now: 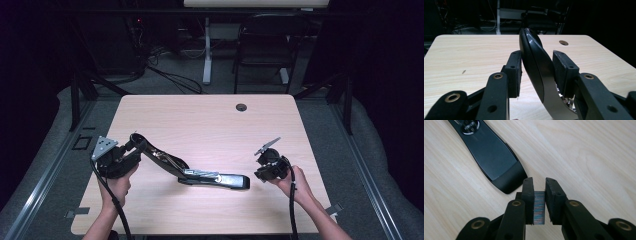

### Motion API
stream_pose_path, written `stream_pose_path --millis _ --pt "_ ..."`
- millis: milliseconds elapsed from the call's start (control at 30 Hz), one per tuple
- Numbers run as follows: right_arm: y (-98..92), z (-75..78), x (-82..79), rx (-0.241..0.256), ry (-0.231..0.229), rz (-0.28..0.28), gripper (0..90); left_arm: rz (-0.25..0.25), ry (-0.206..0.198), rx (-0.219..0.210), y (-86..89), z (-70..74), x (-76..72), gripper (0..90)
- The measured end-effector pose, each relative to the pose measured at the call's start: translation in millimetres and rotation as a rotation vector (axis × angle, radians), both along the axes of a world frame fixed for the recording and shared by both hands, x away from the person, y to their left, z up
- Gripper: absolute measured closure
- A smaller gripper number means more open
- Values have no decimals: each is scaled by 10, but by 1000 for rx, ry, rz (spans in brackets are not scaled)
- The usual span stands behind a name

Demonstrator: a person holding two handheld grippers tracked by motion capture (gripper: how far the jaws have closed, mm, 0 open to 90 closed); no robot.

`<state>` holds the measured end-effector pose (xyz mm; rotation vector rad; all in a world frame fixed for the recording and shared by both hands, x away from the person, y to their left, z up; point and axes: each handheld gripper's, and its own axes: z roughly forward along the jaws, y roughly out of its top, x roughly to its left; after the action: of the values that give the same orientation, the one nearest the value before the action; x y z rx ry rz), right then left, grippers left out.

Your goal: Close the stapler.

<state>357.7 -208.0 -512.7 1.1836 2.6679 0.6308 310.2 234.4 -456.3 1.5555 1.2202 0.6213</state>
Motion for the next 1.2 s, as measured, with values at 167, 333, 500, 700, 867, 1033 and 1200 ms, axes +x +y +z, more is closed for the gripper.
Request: stream_pose_path --millis 167,333,500,700,867,1033,1200 --pt "50 48 15 20 -31 30 783 -1 -2 -3 1 -2 1 609" --pt "69 78 4 28 -46 63 784 -2 -6 5 -2 -3 -4 608" --pt "108 100 14 48 -48 81 783 -1 -9 4 -4 -6 -10 608" --pt "200 109 26 38 -55 110 784 -3 -7 10 6 -7 -24 606" --pt "238 120 40 38 -58 130 783 -5 -7 9 9 -8 -23 606" --pt "281 170 69 52 -67 152 783 -4 -9 11 5 -8 -24 605" --pt "348 211 103 55 -71 184 783 -5 -9 10 7 -9 -24 605"
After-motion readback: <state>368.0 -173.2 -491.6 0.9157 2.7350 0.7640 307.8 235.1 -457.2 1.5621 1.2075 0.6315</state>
